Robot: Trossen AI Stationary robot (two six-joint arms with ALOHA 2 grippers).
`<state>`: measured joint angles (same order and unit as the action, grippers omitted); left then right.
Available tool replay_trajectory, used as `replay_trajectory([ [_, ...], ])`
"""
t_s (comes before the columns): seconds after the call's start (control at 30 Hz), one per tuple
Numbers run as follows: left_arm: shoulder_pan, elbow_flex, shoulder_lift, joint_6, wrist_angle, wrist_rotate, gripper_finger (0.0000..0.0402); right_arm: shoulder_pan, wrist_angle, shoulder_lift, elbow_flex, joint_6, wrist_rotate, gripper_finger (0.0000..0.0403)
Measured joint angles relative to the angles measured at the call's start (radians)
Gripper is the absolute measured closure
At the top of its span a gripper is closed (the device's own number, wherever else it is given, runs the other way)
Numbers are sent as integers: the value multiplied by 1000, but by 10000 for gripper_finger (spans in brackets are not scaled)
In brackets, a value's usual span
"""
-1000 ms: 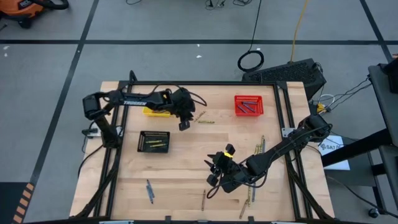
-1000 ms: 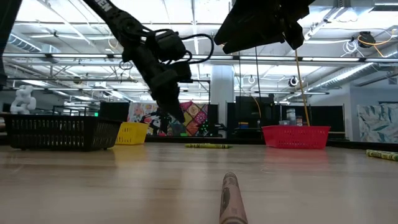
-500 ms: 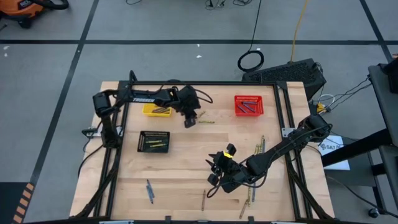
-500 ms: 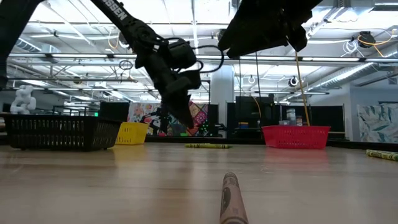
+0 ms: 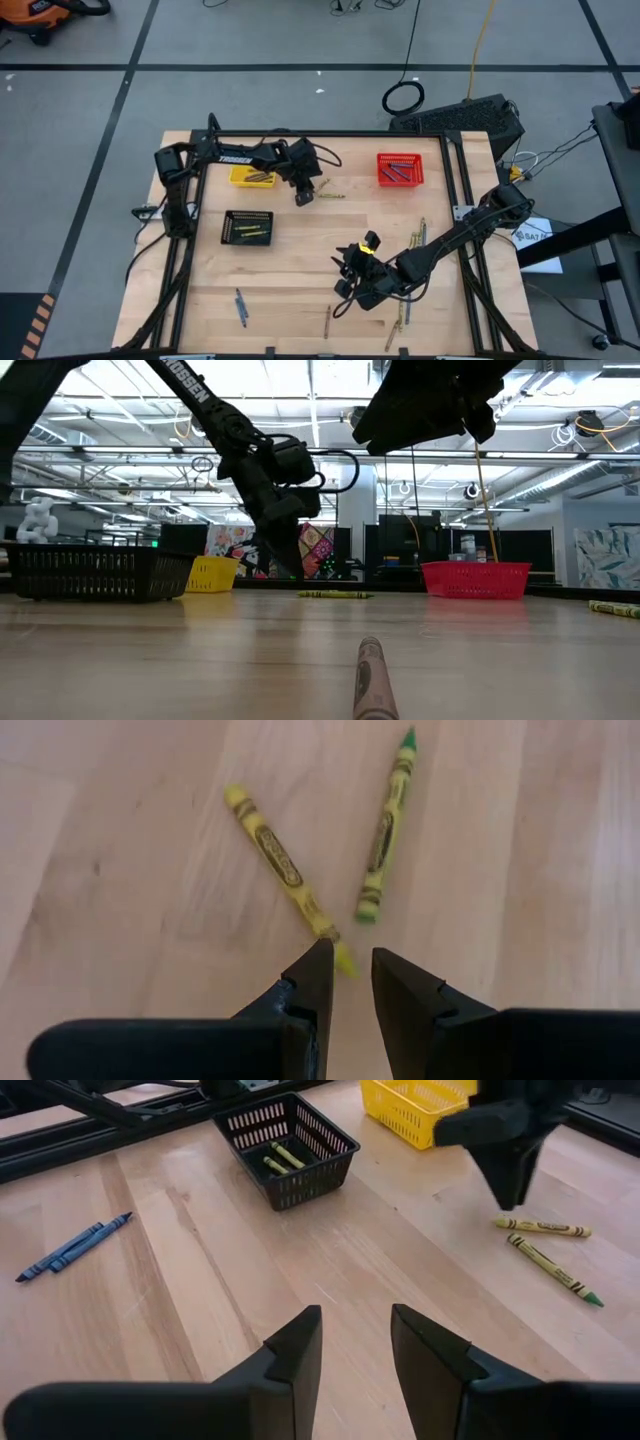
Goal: Sort crayons
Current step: Put the light green crayon into the black bin
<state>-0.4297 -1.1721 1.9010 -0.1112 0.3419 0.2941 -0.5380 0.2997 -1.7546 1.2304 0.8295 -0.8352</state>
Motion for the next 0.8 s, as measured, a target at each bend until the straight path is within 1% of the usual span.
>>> replay_trajectory([
  [0.17, 0, 0, 28, 2, -51, 0, 326, 0, 9, 0, 0, 19, 0, 293],
  [0.5, 0, 0, 74, 3, -82, -10, 327, 0, 30, 0, 0, 48, 0, 293],
  [0.67, 3, -3, 84, 3, -84, -75, 327, 0, 34, 0, 0, 48, 0, 293],
  [0.8, 2, -3, 85, 2, -91, -107, 327, 0, 34, 0, 0, 48, 0, 293],
])
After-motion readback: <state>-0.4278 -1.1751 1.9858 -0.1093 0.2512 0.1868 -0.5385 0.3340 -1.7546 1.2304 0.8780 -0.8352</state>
